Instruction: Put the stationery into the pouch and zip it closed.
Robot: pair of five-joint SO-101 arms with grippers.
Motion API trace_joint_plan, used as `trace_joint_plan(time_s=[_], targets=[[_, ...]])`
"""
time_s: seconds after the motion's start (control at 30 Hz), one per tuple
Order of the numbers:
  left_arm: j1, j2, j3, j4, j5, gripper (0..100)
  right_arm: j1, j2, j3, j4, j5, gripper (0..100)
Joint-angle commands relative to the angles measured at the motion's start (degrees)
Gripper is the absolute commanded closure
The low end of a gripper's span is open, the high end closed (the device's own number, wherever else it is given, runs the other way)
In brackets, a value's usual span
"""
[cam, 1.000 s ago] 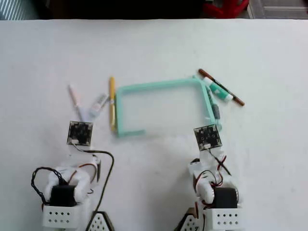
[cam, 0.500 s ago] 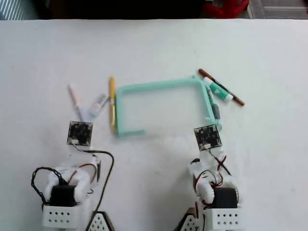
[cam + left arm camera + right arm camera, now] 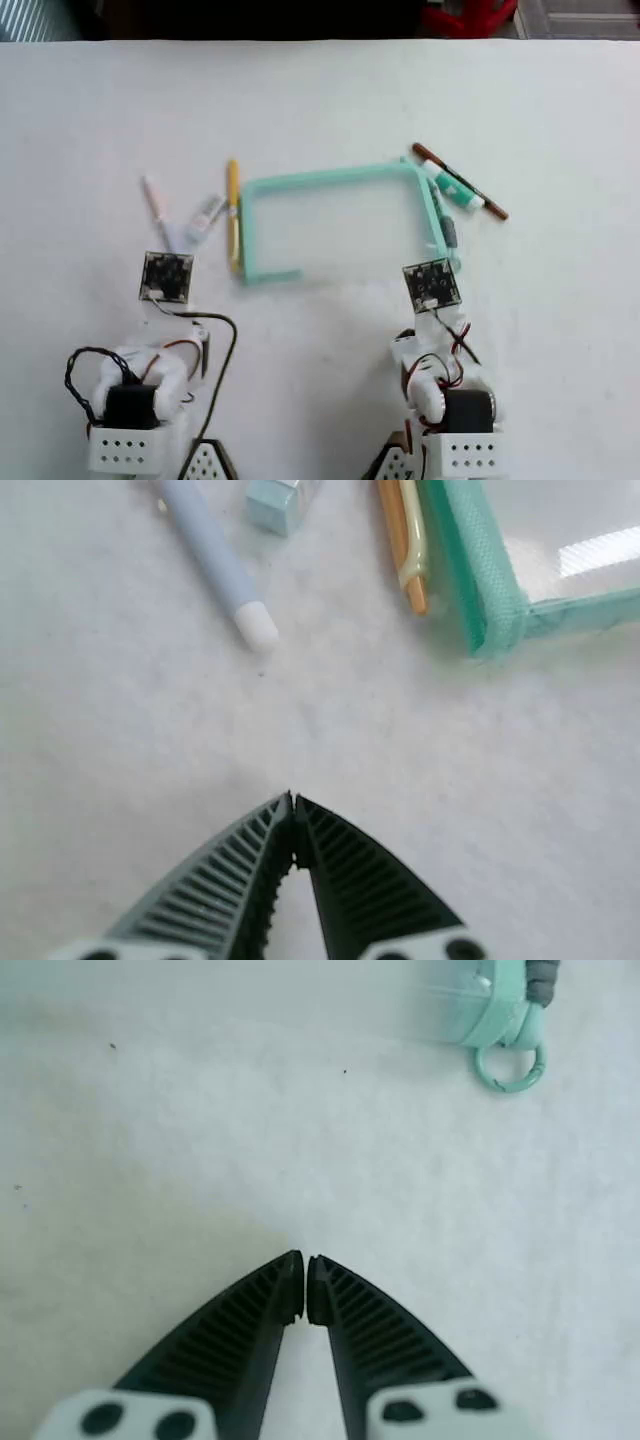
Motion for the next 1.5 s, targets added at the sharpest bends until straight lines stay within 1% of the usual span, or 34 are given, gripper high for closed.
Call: trace_joint_plan(time_s=[0.0,0.83,1.07,1.47], targets=[[0.9,0.3,-0.3,0.4,0.4,97,0.1,0.0,0.4,0.2,0.4,97.8],[0.9,0.3,-0.3,0.4,0.5,97,0.1,0.0,0.4,0.2,0.4,97.8],[0.9,0.3,-0.3,0.4,0.5,97,-4.2,0.0,0.4,0.2,0.4,97.8],[0.9,0.3,-0.3,0.4,0.4,97,-5.1,0.0,0.4,0.2,0.2,97.8]])
